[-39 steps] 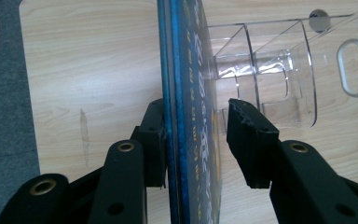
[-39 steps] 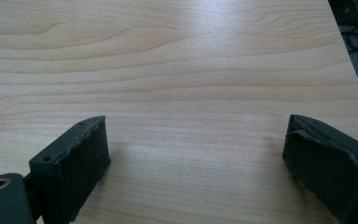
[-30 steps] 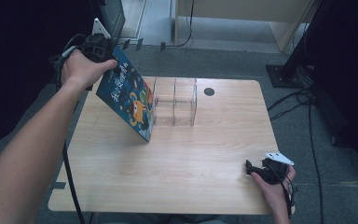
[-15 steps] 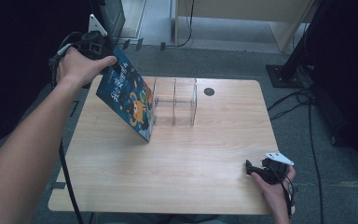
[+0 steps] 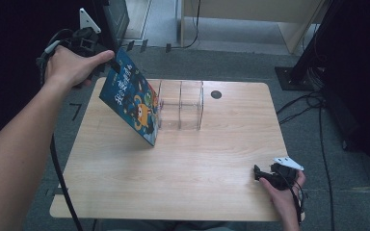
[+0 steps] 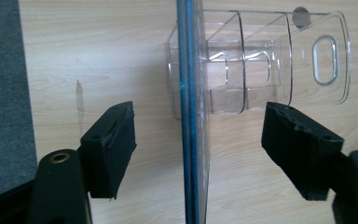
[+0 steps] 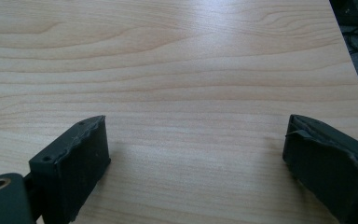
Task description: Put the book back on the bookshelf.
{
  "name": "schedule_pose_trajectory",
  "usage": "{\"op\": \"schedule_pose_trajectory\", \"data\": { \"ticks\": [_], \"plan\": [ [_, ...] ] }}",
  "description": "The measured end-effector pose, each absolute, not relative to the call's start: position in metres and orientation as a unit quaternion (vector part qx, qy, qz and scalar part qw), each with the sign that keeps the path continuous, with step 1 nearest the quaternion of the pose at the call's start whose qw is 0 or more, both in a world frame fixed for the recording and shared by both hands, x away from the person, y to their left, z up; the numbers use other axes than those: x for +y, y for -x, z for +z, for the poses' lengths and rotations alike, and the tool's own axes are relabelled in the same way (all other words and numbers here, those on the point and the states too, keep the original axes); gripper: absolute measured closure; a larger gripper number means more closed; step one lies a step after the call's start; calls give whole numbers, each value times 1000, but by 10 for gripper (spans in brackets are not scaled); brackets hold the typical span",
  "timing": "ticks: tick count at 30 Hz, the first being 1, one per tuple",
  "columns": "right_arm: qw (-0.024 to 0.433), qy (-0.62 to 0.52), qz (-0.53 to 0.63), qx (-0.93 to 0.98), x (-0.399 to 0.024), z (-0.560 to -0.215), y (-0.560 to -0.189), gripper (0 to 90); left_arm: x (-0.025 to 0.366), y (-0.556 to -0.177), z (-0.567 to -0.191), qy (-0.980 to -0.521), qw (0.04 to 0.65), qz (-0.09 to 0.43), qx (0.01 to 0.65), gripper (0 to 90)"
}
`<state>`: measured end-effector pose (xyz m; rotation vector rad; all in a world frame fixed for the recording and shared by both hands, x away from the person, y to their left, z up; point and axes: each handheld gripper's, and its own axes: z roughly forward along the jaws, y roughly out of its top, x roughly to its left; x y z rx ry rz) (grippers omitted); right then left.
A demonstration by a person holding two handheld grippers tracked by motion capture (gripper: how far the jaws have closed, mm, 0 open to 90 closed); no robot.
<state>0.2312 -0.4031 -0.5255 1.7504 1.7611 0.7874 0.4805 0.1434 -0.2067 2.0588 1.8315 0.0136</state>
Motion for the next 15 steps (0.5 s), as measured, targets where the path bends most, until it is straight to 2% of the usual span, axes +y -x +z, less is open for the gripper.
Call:
{"op": "schedule_pose_trajectory", "data": {
  "ticks": [5, 9, 15],
  "plan": [
    [265, -648, 291, 652, -403, -526, -231, 64, 153, -477, -199, -727, 184, -19, 661, 140],
    [265, -647, 291, 652, -403, -525, -231, 65, 163, -473, -195, -721, 189, -20, 667, 104],
    [265, -647, 291, 653, -403, -525, -231, 65, 179, -466, -185, -714, 199, -25, 671, 104]
  ]
}}
